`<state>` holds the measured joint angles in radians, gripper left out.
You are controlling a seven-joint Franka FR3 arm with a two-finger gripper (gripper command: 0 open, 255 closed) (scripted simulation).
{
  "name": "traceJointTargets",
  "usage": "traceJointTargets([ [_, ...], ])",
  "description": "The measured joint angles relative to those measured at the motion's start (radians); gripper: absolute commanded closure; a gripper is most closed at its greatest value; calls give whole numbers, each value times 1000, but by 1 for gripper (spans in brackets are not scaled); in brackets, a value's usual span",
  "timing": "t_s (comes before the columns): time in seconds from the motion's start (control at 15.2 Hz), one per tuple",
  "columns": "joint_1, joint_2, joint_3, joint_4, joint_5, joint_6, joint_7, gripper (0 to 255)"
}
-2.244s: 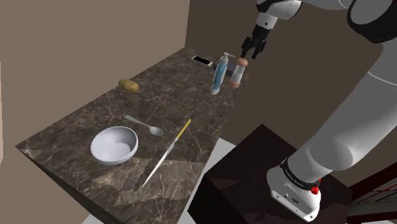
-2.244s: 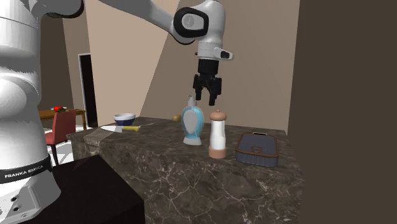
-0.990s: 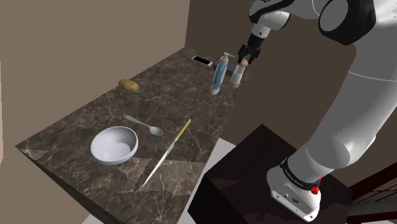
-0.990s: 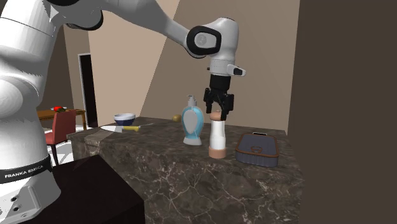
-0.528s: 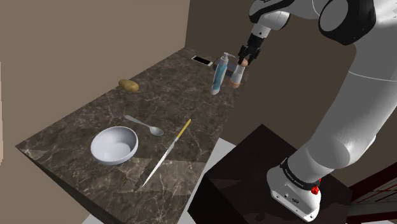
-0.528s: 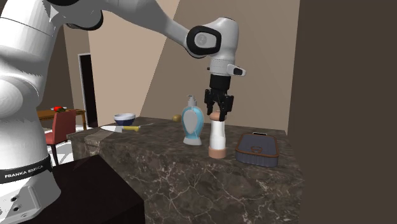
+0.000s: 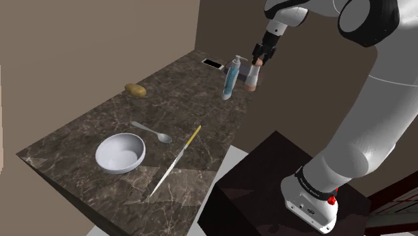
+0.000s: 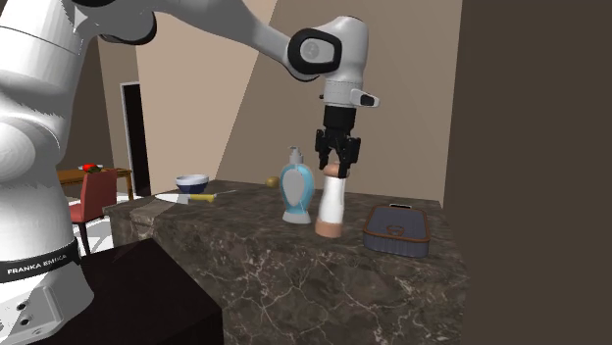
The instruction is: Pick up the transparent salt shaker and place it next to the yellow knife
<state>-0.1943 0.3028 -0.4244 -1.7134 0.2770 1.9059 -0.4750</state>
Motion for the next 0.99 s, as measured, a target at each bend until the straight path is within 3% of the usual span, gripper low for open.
traceJointTargets([
  [0.99, -4, -34, -9, 154, -25, -181, 38, 255],
])
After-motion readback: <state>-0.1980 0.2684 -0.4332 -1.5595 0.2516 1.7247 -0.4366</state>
